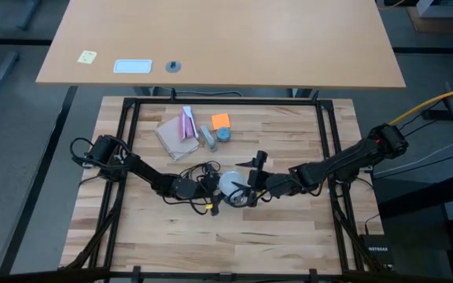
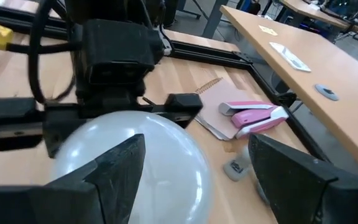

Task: Screw lightbulb
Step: Insert the white lightbulb into the silver lamp

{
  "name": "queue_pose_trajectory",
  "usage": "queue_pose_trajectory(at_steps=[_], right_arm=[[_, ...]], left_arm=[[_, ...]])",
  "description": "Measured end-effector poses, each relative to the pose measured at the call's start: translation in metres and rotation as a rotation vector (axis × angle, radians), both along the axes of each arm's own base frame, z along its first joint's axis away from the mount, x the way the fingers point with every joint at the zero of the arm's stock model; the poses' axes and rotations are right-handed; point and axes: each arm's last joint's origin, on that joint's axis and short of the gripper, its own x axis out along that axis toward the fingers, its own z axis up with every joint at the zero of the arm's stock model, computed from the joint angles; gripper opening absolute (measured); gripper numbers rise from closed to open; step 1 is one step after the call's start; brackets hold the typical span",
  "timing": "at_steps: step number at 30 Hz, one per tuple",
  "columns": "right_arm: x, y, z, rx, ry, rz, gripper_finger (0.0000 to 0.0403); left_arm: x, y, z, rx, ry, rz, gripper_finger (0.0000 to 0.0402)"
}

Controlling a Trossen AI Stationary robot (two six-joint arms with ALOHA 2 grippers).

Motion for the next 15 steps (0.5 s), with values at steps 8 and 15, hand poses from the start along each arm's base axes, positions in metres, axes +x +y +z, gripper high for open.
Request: queue_pose_trajectory(at_steps=[8,15], right_arm=[[-0.005,-0.002,0.007,-0.007,-0.007,-0.008,0.0292],[-0.009,0.009,0.008,-0.016,-0.008,0.042,0.0292]], left_arm=[[0.000,0.000,0.000,0.004,0.003,-0.003,0.0169],[0.000,0.000,0.000,0.005,0.004,0.000,0.0170]])
